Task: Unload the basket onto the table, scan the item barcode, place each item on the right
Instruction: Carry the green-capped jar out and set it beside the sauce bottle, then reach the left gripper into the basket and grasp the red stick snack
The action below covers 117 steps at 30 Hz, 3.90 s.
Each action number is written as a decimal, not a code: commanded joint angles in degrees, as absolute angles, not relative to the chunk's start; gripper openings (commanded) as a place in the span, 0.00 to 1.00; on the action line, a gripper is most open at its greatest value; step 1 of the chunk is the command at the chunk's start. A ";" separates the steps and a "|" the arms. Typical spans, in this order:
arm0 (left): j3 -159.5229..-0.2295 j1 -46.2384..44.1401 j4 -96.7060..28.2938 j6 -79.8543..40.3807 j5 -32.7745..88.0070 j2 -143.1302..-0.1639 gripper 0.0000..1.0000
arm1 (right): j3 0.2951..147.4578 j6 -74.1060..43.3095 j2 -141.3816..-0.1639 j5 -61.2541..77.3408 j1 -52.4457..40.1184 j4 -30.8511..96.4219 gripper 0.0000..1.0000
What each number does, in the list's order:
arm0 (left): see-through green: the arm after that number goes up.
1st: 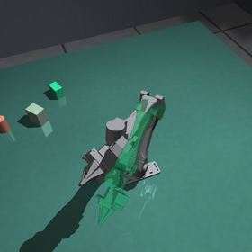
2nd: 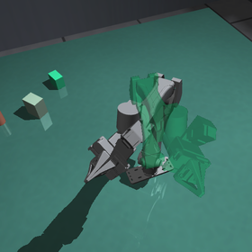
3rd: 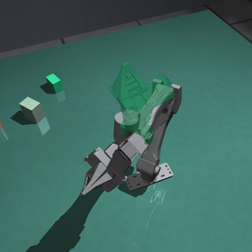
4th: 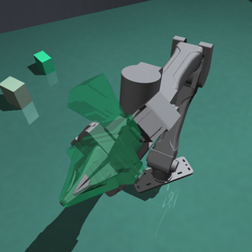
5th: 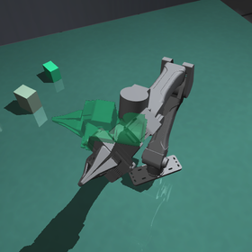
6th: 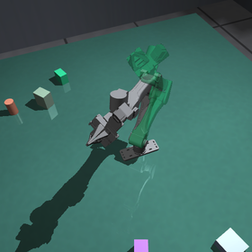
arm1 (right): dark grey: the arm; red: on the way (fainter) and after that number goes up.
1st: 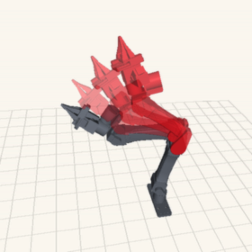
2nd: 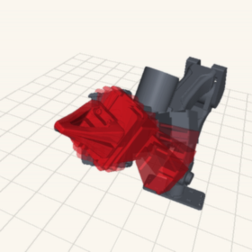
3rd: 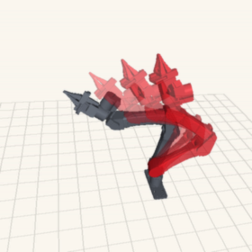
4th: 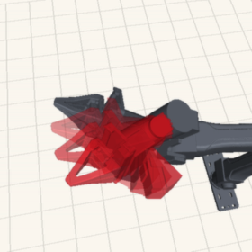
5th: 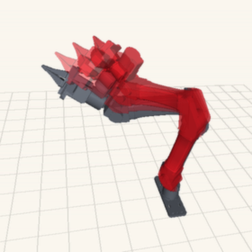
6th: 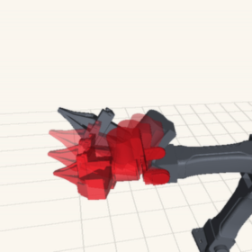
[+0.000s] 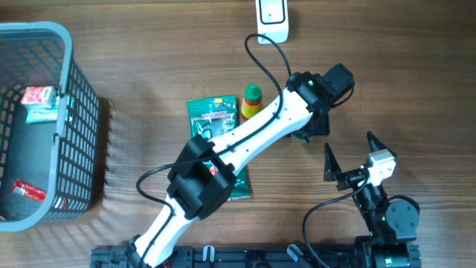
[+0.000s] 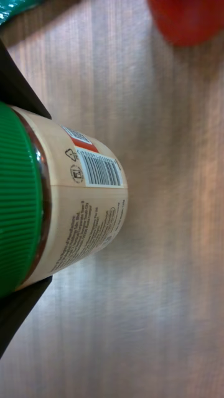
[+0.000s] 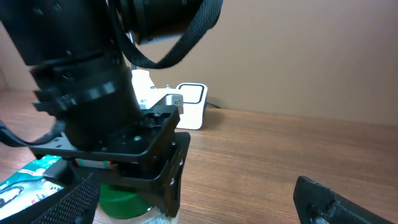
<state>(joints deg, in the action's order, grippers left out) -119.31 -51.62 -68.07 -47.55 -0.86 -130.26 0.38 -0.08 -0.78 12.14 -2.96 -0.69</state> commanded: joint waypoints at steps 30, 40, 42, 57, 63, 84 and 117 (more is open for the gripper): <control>-120.03 -47.79 -67.26 -48.84 -10.09 -110.93 0.92 | 0.30 0.43 -0.27 11.57 -3.22 -0.86 1.00; -120.03 -44.01 -77.08 -46.30 -46.41 -86.37 1.00 | 0.30 0.43 -0.27 11.57 -3.22 -0.86 1.00; -120.03 -39.24 -79.50 -46.44 -50.50 -83.00 1.00 | 0.30 0.45 -0.27 11.57 -3.22 -0.86 1.00; -118.96 34.00 -93.93 -55.88 -19.33 -83.96 1.00 | 0.30 0.43 -0.27 11.60 -3.22 -0.86 1.00; -106.80 45.39 -91.07 -50.94 -16.01 -90.74 0.87 | 0.30 0.43 -0.27 11.57 -3.22 -0.86 1.00; -52.31 53.17 -42.46 -31.70 -16.29 -91.64 1.00 | 0.30 0.45 -0.27 11.60 -3.22 -0.86 1.00; -60.71 53.10 -41.98 -30.00 -0.08 -86.11 0.04 | 0.30 0.43 -0.27 11.57 -3.22 -0.86 1.00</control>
<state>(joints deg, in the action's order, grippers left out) -51.81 53.25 -39.05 -30.76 -6.83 -89.43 0.38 -0.05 -0.78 11.92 -2.96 -0.69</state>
